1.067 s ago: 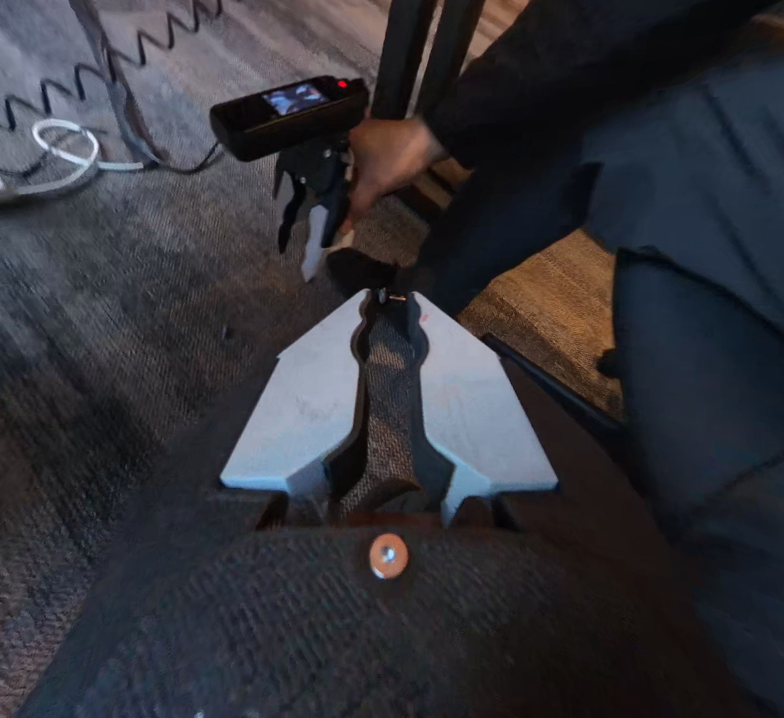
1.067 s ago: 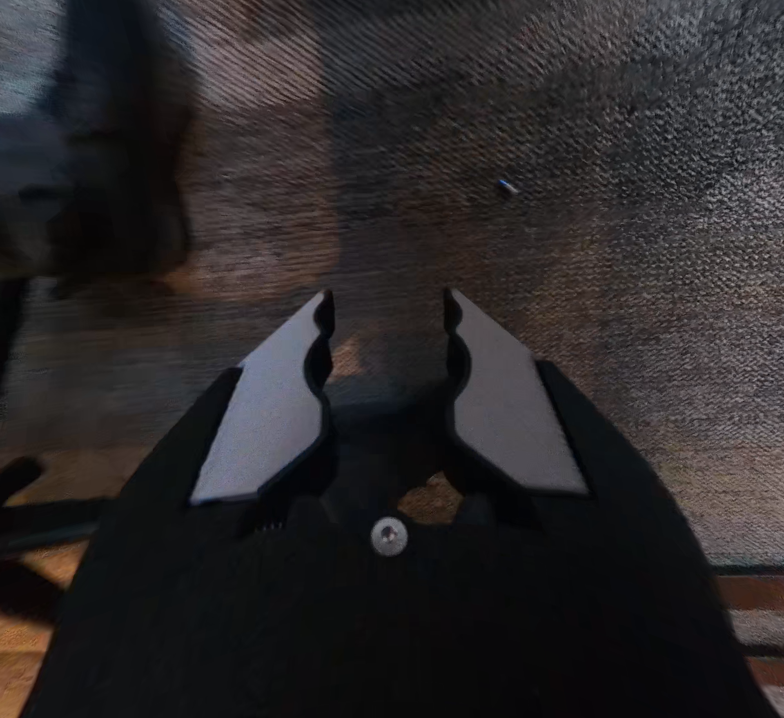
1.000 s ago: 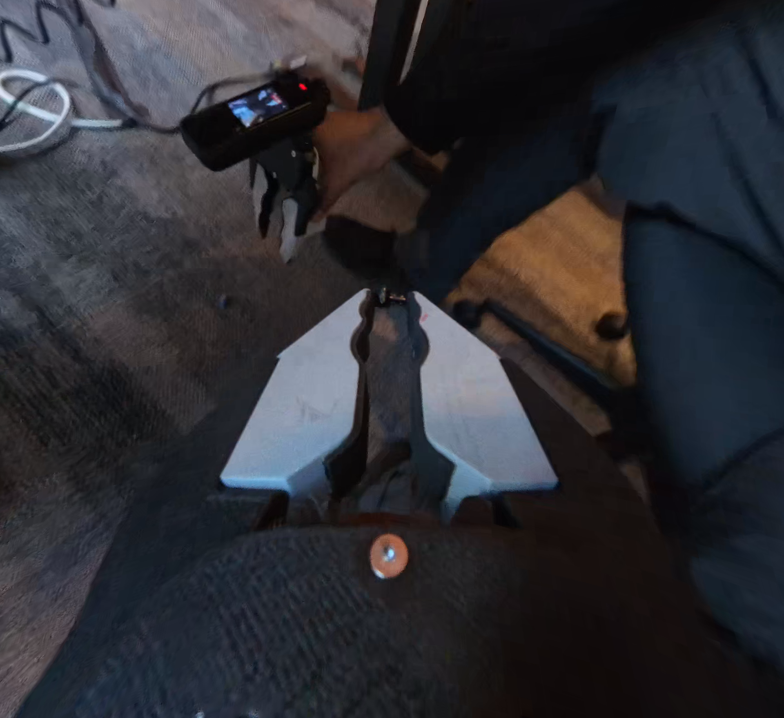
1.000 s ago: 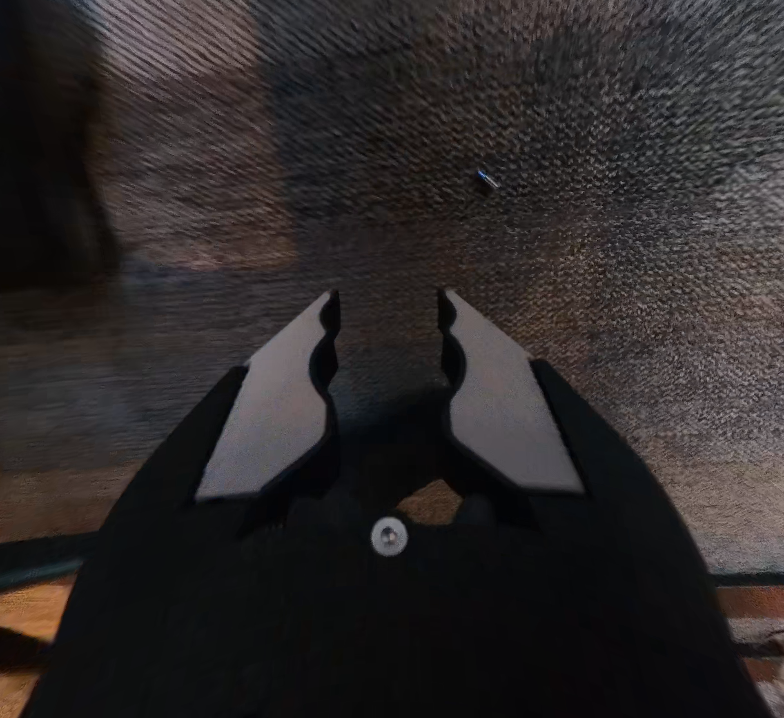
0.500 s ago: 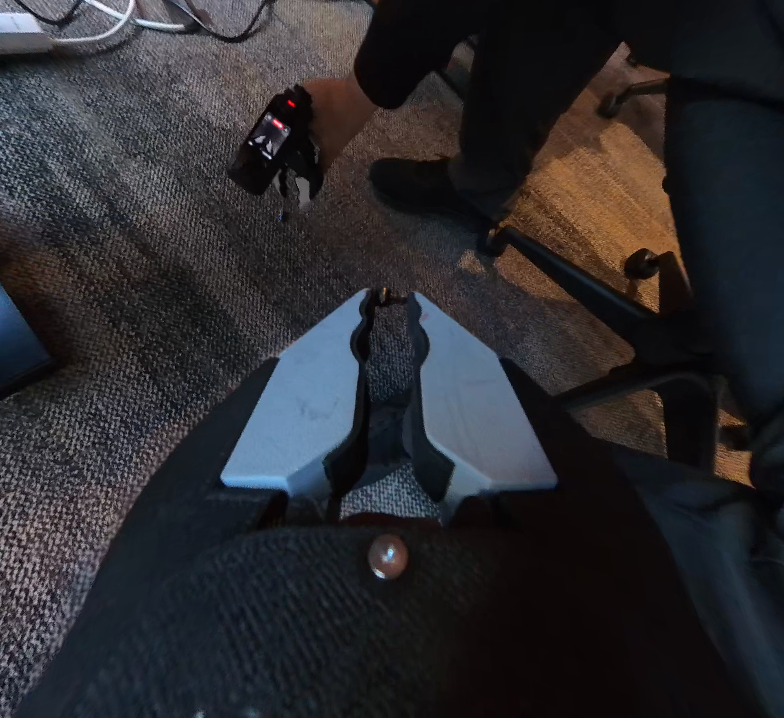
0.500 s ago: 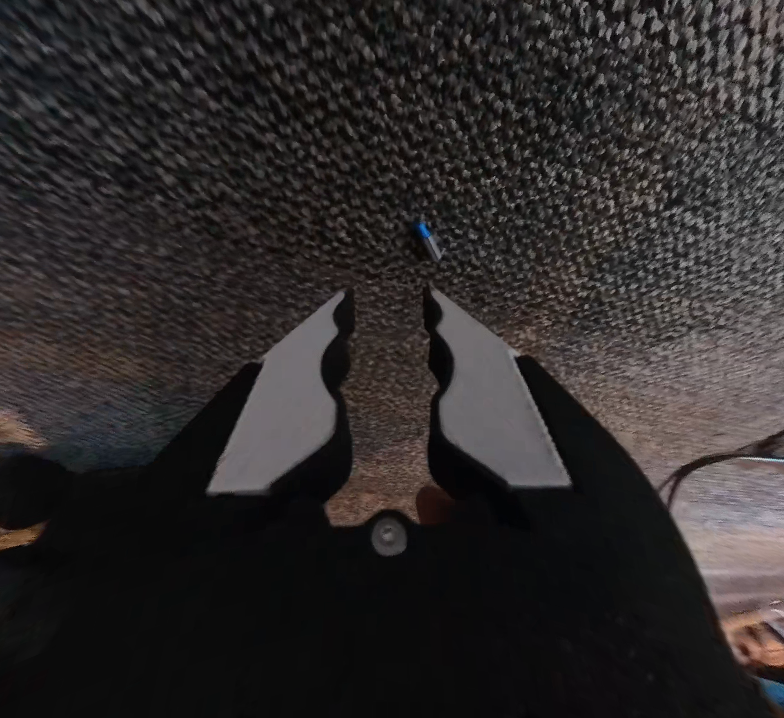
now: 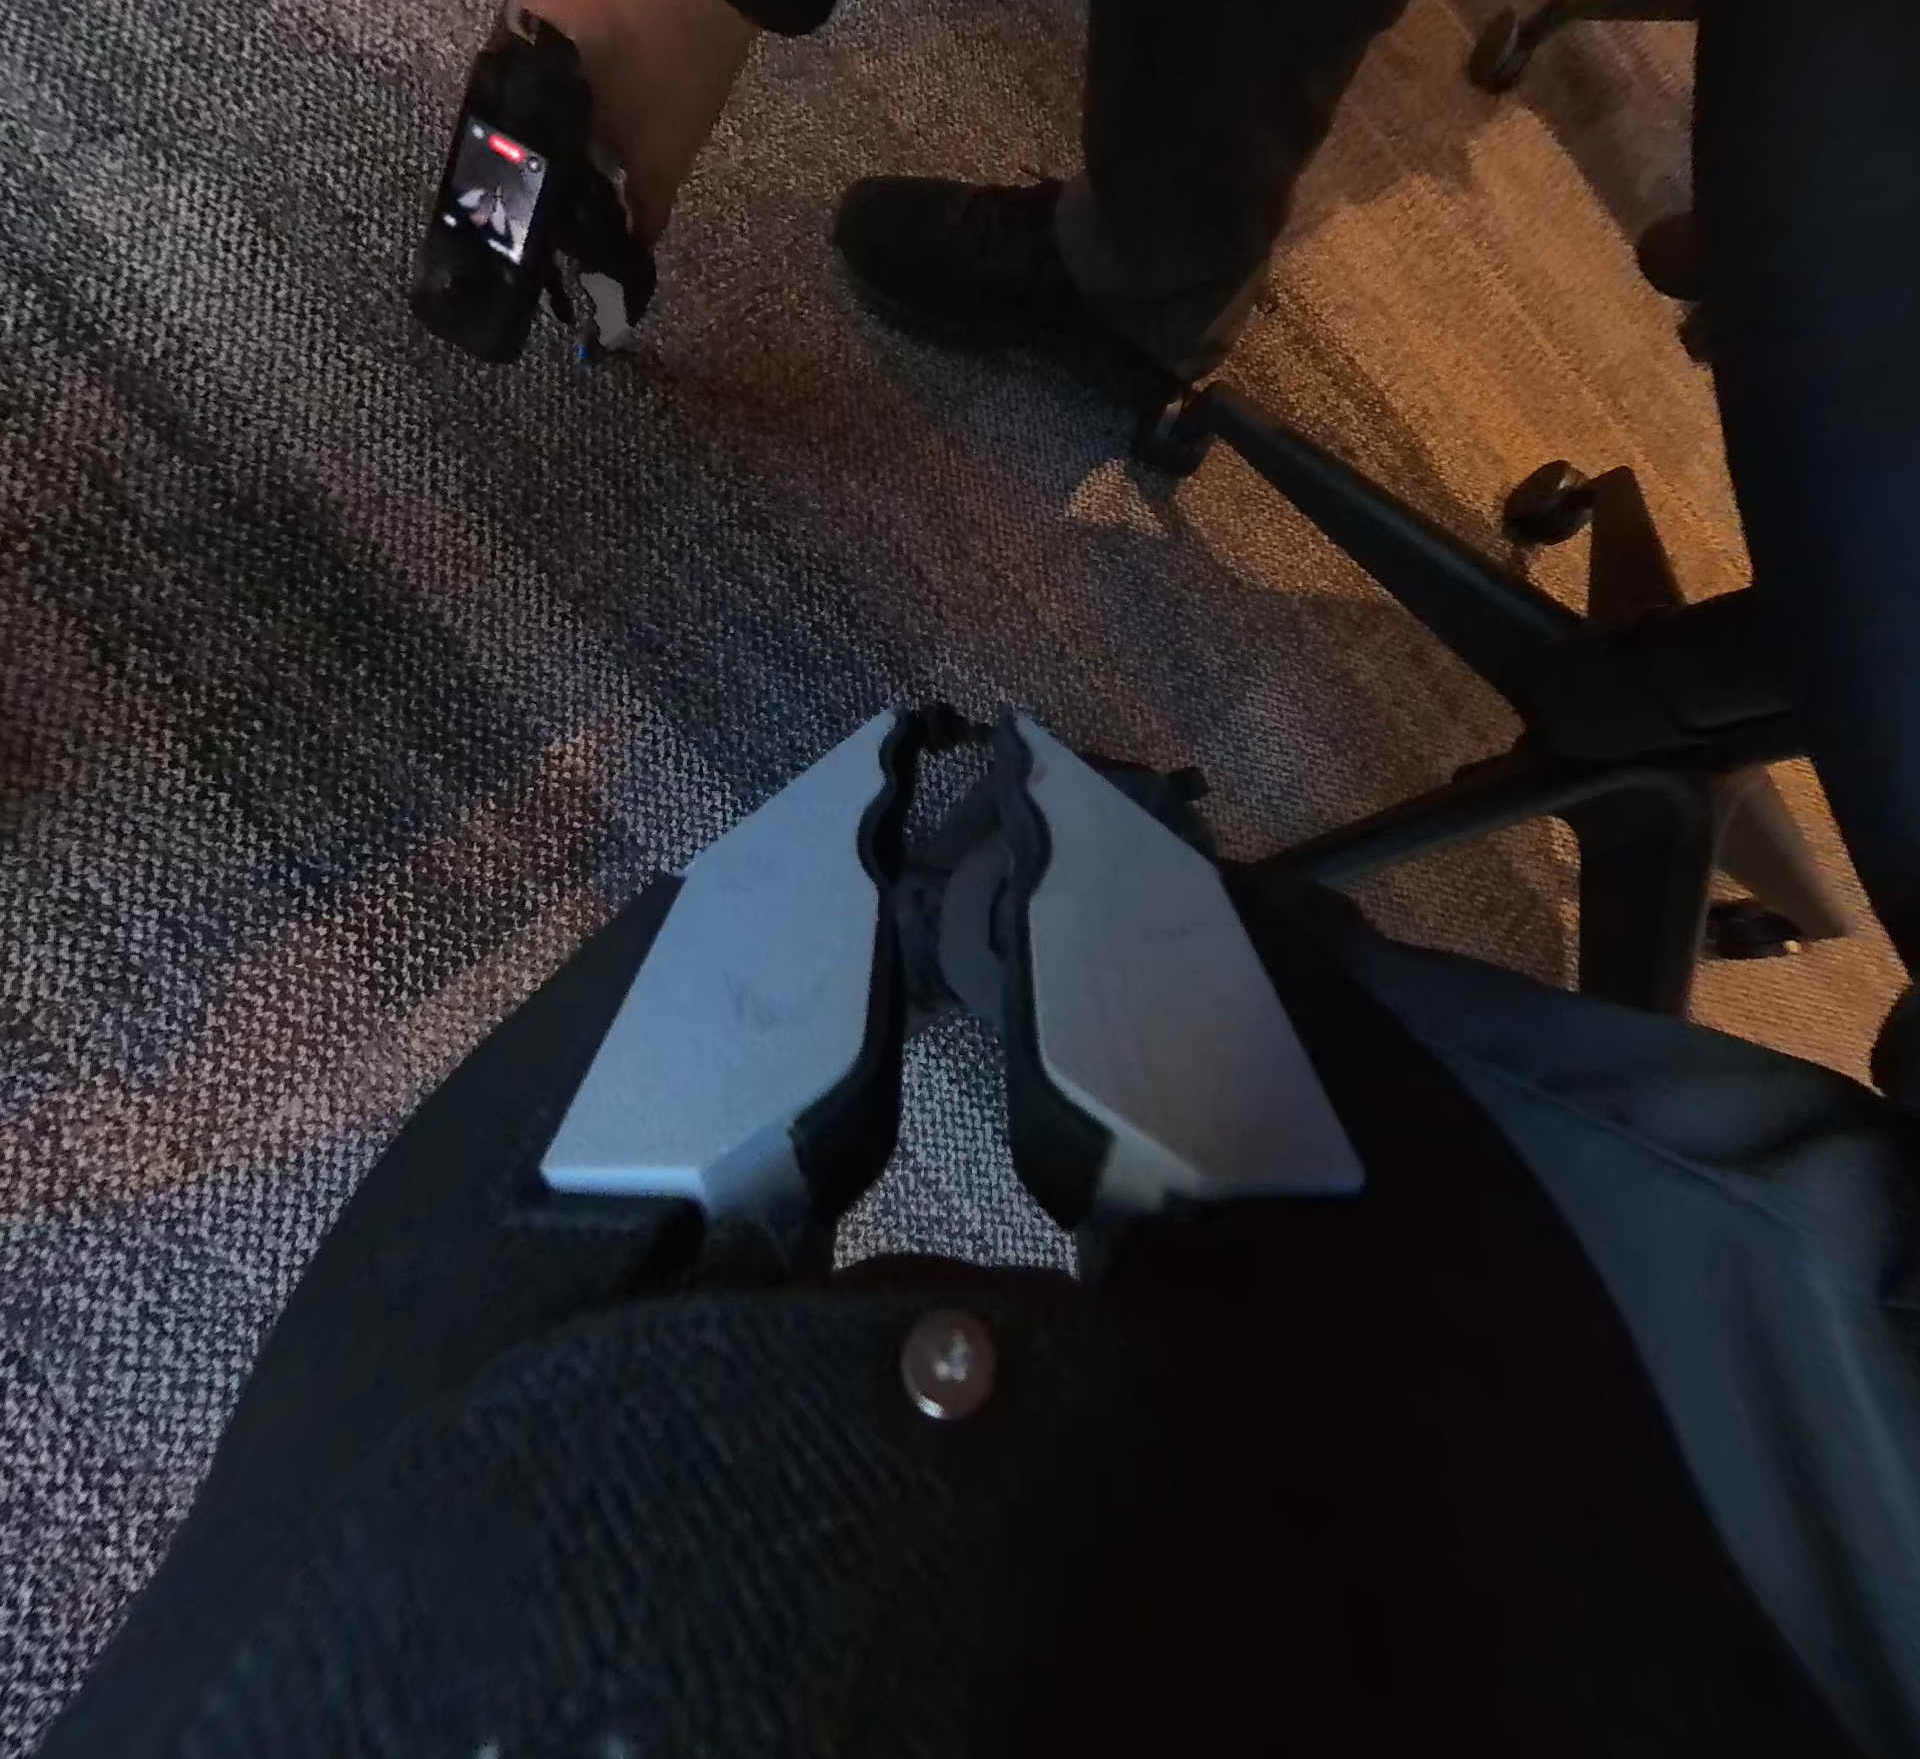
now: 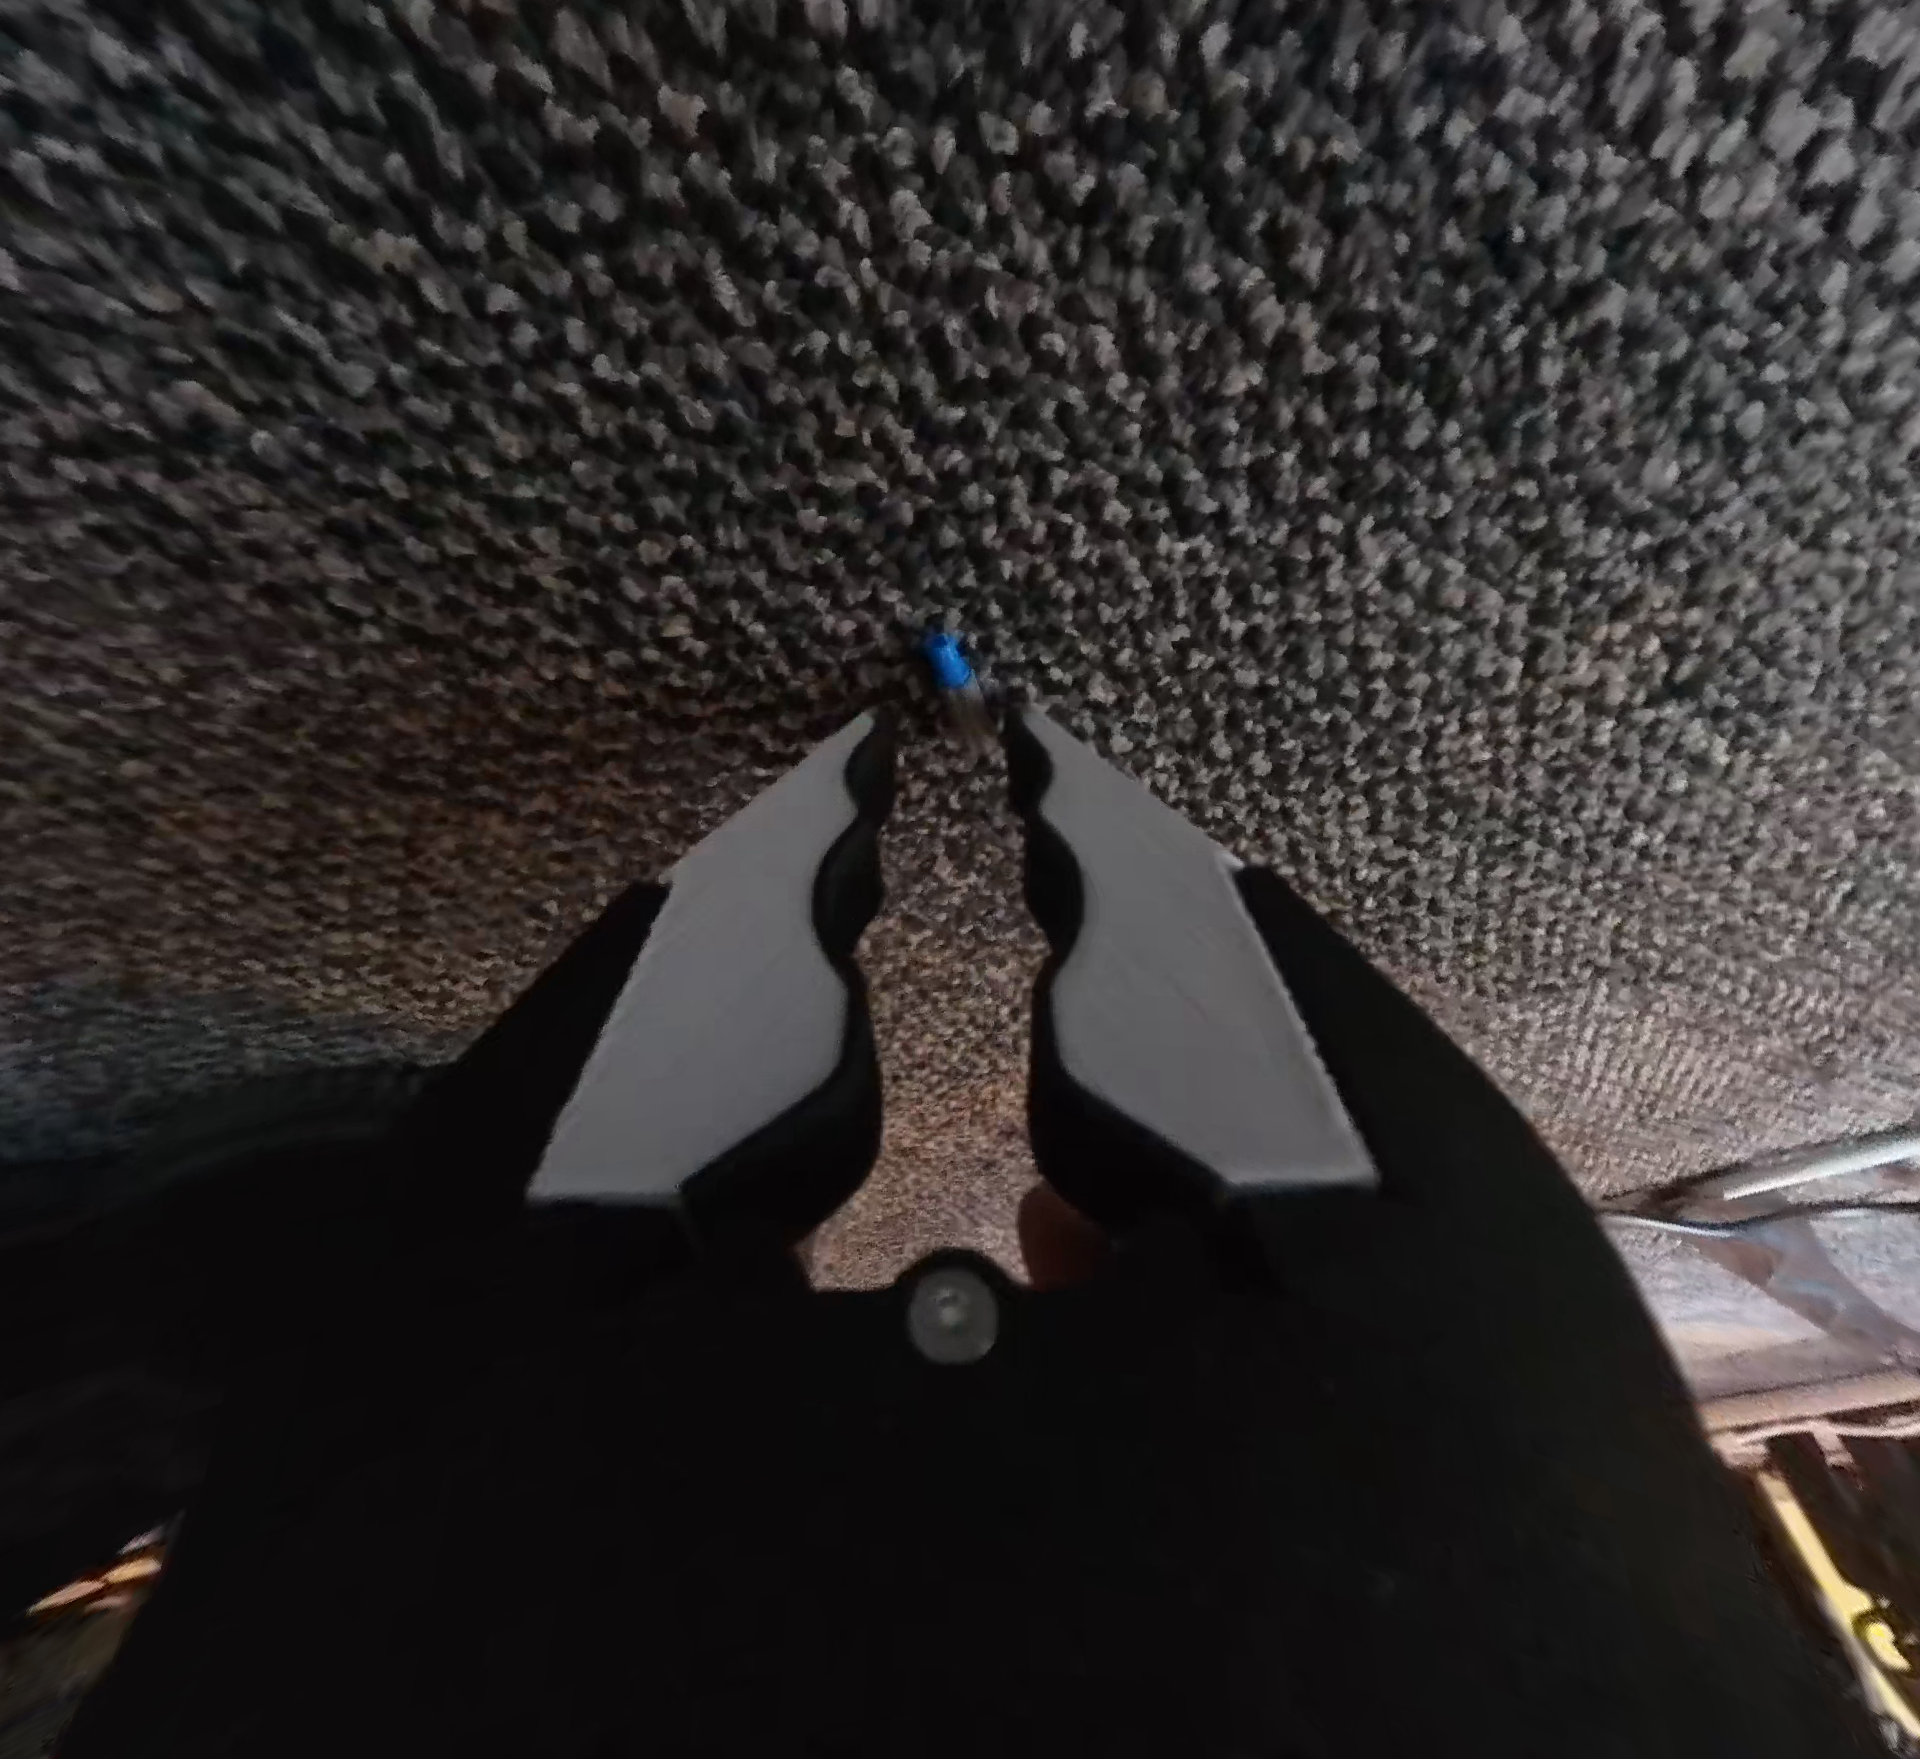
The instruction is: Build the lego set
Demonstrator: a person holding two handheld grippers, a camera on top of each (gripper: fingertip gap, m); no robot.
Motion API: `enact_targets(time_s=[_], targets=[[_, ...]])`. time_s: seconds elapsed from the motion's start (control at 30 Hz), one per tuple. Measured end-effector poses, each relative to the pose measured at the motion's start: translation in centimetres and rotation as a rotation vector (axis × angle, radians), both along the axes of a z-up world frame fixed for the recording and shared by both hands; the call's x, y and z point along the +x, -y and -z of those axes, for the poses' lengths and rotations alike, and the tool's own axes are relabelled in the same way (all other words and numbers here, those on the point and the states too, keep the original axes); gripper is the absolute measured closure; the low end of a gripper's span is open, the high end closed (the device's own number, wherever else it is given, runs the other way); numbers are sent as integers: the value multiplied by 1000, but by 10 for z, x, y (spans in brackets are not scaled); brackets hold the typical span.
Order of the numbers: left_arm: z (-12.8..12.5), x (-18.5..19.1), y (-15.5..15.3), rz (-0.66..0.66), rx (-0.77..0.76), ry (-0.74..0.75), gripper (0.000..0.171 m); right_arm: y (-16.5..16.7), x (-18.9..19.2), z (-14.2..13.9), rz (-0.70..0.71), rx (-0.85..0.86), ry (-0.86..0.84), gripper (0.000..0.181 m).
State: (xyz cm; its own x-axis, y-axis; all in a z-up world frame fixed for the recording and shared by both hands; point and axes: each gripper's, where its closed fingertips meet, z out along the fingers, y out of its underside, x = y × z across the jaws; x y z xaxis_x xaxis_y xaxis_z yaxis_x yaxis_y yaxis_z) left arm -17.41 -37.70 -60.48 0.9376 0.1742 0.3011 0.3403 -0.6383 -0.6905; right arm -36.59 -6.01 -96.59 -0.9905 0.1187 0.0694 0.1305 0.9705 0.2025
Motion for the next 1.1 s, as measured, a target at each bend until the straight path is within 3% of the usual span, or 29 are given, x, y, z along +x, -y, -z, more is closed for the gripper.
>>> enact_targets(time_s=[0.27,0.33,0.43,0.57,0.7,0.83,0.93,1.1], targets=[[-12,-6,1,-29,64,-29,157,2,7,-6,45,-7,41,175],[-34,-16,-4,-50,143,-56,157,15,17,-22,33,-29,47,175],[-86,-34,-11,-90,298,-93,157,39,37,-66,37,-79,60,175],[-203,-22,-42,-21,548,-154,157,84,78,-152,-15,-183,94,175],[-310,12,-67,93,693,-227,157,133,132,-259,-78,-338,86,176],[-357,36,-97,160,579,-337,157,159,200,-370,-48,-520,85,176],[-389,66,-128,203,515,-386,157,145,252,-446,-14,-627,40,175],[-469,146,-176,352,789,-425,158,85,325,-575,141,-841,-94,175]])
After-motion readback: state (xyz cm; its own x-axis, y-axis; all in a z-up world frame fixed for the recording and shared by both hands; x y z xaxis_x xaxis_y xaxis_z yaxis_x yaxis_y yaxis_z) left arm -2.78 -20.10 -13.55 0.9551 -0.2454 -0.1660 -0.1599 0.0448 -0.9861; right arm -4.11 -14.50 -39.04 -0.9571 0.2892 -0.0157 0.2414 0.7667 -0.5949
